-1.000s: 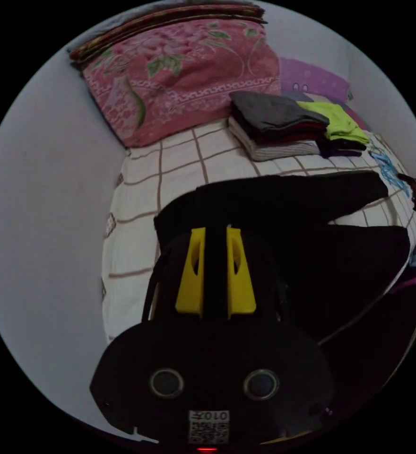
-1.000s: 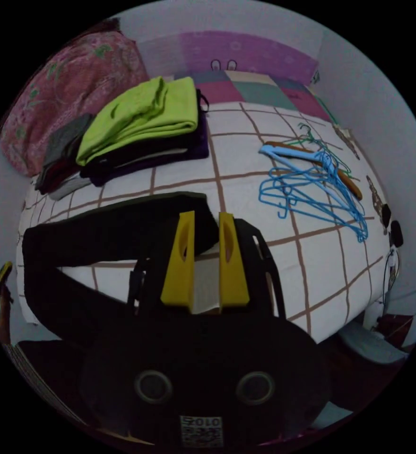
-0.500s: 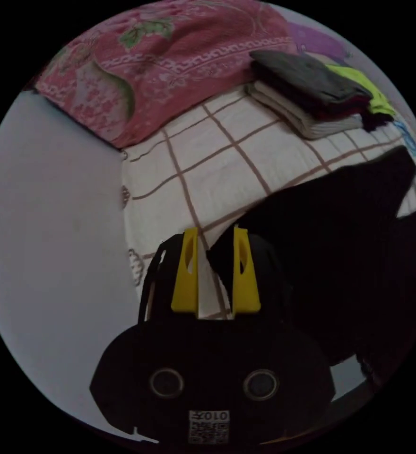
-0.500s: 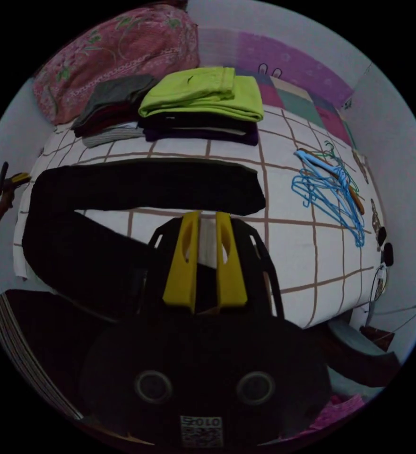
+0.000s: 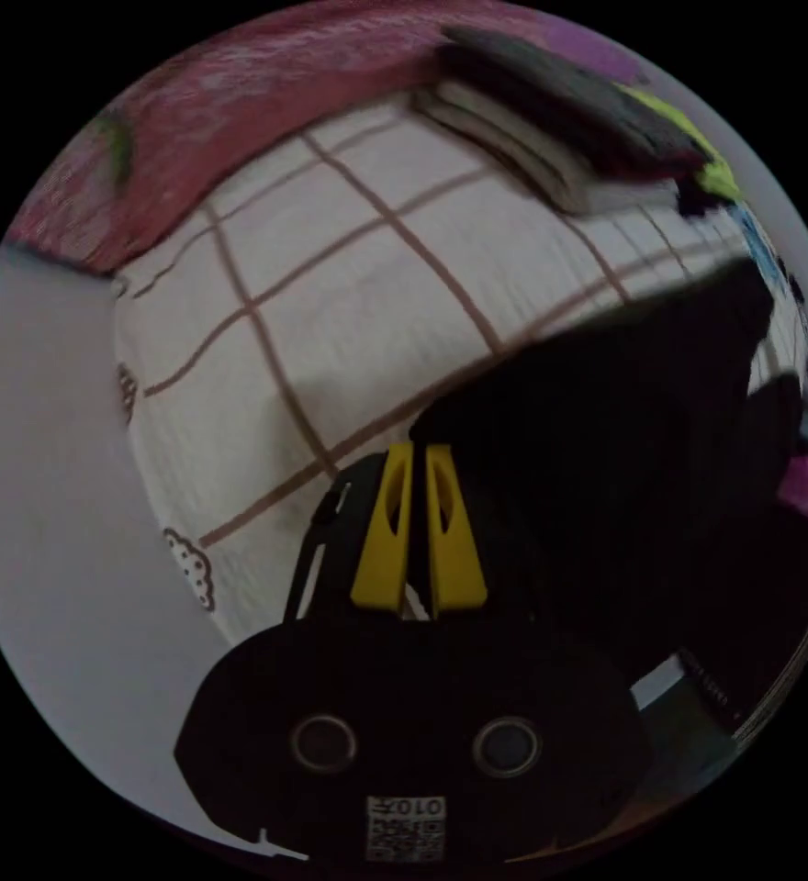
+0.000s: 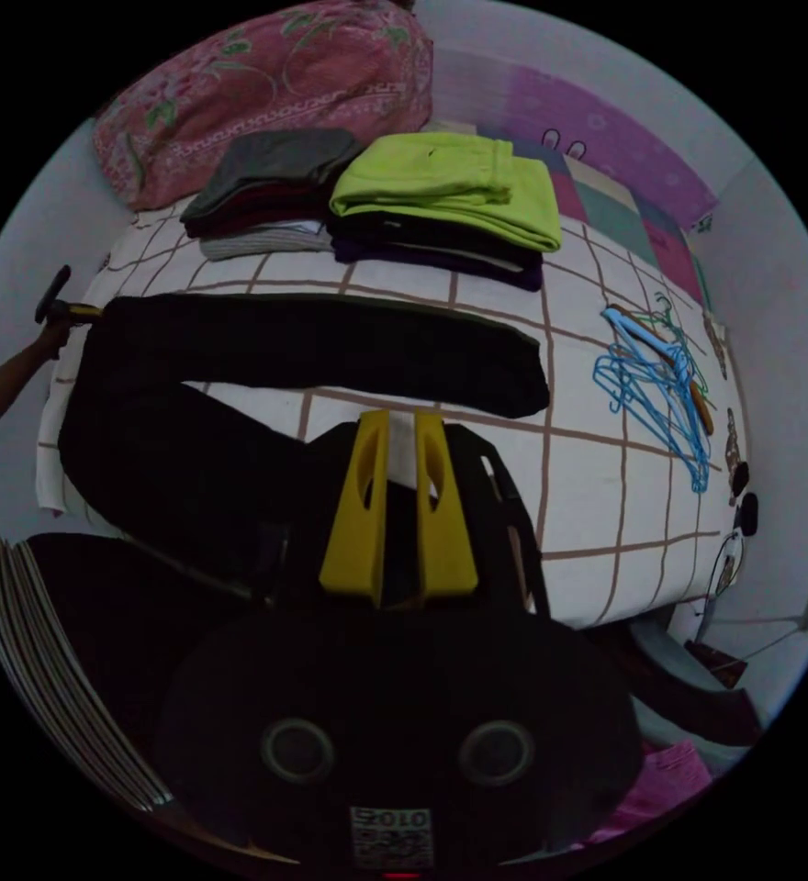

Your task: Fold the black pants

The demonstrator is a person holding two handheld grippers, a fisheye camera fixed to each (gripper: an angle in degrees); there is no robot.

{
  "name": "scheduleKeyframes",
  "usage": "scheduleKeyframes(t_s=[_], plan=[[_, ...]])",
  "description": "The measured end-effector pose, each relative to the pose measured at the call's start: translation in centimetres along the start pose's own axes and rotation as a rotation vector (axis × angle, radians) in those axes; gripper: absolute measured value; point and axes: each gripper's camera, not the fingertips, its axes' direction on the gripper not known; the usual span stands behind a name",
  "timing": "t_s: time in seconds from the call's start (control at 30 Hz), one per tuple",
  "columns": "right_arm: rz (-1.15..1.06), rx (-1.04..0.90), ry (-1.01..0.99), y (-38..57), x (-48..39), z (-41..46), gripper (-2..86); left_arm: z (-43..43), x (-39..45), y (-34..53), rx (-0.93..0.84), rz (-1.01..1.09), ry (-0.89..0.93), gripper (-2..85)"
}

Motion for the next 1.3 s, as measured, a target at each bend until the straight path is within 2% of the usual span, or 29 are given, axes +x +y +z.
scheduleKeyframes(t_s=[0.07, 0.1, 0.23, 0.47, 0.67, 0.9, 1.13, 1.3], plan=[[0.012, -0.006, -0.007, -0.5, -0.3, -0.2, 5.9, -0.4, -3.2, 0.8, 0.046, -0.215, 0.07, 1.9], [0.018, -0.015, -0.01, -1.0, -0.5, -0.2, 6.0, -0.2, -3.6, 0.9, 0.048, -0.241, 0.082, 2.0], [0.047, -0.034, -0.014, -3.0, -1.0, 0.2, 8.3, 0.6, -2.1, 0.5, 0.016, -0.156, 0.012, 4.0], [0.124, 0.007, -0.012, -8.1, 1.3, 0.0, 9.8, -3.3, -1.9, 2.0, 0.217, -0.244, 0.062, 7.6], [0.08, -0.004, 0.063, -15.7, 5.0, 0.8, 9.8, -3.5, 0.4, 1.1, 0.115, -0.179, -0.018, 8.8], [-0.273, -0.215, 0.162, -25.2, 5.2, 3.9, 11.8, -2.6, 3.2, -3.6, -0.002, -0.006, -0.111, 9.6], [-0.711, -0.239, 0.041, -32.4, -0.5, 4.1, 12.6, 0.0, 5.2, -8.5, -0.105, 0.179, -0.101, 9.9], [-0.837, -0.306, 0.041, -36.2, -3.6, 5.2, 12.1, 0.9, 6.0, -10.1, -0.154, 0.27, -0.091, 10.0]])
